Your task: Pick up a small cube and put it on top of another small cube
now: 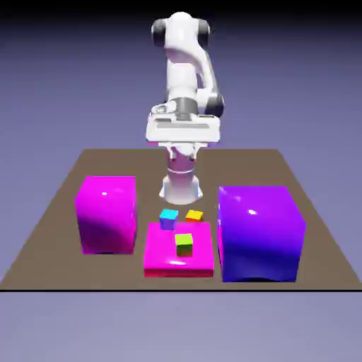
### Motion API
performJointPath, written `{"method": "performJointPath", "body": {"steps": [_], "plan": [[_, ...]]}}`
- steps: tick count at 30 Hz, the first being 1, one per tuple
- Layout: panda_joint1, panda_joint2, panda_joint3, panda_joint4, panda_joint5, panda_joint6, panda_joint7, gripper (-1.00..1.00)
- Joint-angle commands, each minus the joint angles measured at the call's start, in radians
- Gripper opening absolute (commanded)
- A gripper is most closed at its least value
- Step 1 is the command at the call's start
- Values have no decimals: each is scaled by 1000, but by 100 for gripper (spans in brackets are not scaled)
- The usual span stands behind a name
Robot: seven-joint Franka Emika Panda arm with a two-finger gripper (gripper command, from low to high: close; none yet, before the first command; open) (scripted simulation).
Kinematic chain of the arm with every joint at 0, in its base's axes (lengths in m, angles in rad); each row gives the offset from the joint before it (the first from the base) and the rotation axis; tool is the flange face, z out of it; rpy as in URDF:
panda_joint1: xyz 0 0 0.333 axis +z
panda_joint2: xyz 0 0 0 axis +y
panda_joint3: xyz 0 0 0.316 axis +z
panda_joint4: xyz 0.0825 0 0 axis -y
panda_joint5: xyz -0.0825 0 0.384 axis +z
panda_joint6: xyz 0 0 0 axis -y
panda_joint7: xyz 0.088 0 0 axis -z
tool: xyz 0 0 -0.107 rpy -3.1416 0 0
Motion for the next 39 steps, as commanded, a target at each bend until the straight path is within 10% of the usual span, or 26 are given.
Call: {"method": "performJointPath", "body": {"steps": [1, 39], "plan": [[-10, -13, 36, 10, 7, -21, -20, 0], [-399, -511, 1413, 394, 290, -802, -779, 0]]}}
